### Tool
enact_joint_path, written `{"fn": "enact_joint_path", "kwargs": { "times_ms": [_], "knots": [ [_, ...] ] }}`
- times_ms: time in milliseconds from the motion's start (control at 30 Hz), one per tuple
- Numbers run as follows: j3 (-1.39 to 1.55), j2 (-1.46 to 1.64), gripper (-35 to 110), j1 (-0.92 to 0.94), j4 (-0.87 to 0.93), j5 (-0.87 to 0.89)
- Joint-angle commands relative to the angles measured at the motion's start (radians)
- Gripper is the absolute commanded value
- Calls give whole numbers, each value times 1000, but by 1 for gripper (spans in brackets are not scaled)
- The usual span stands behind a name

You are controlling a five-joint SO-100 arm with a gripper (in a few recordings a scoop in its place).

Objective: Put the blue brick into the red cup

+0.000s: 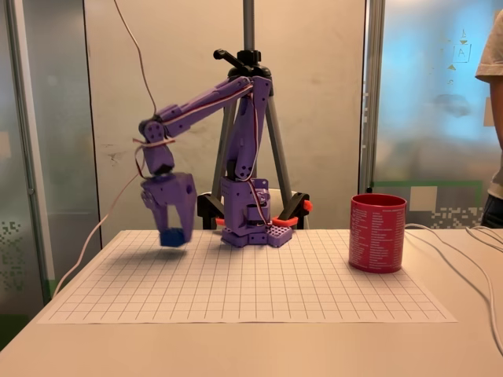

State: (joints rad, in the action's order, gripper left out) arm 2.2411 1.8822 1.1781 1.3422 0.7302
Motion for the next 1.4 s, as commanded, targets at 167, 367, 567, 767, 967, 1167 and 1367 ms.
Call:
{"fn": "enact_joint_path", "kwargs": {
  "times_ms": [167,367,567,767,967,1167,1367],
  "knots": [
    [-528,158,0,-430,164,20],
    [-735,135,0,-857,232,69],
    [-640,195,0,-1262,216,29],
    [-522,255,0,-1793,227,100],
    [-466,261,0,-2178,173,143],
    [-456,236,0,-2303,167,135],
    [-426,258,0,-2358,204,117]
  ]
}}
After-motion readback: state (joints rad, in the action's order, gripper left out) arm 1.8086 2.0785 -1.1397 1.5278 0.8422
